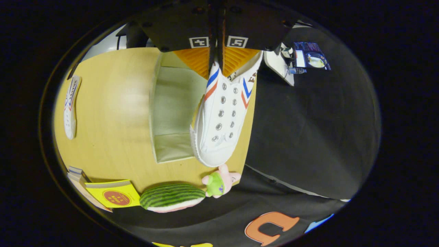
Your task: Open the storage box then place both shoes into the box .Put the left shoe in first, then the right shoe, with the right side of both shoes facing outward in a uniform manner.
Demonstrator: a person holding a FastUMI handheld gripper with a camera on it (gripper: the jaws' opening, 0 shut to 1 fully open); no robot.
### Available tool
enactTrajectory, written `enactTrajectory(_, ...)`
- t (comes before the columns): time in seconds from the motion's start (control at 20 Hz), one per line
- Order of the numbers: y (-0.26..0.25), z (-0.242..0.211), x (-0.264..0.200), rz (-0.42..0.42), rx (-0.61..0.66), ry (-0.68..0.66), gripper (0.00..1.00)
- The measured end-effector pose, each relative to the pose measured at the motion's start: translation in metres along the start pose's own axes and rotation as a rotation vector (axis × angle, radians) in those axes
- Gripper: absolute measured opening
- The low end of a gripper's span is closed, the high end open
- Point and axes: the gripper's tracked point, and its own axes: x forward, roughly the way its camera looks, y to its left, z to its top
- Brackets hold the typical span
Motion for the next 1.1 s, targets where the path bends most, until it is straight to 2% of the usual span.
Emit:
enactTrajectory(0.25,-0.012,-0.007,0.052,-0.058,0.061,0.025,0.06)
enactTrajectory(0.55,-0.008,-0.023,0.087,-0.022,0.097,0.049,0.07)
enactTrajectory(0.65,-0.006,-0.022,0.091,-0.006,0.104,0.034,0.17)
enactTrajectory(0.75,0.002,-0.017,0.088,0.037,0.104,0.024,0.44)
enactTrajectory(0.9,0.006,-0.005,0.069,0.038,0.052,-0.032,0.84)
enactTrajectory(1.1,0.014,0.012,0.025,0.008,-0.068,-0.149,0.87)
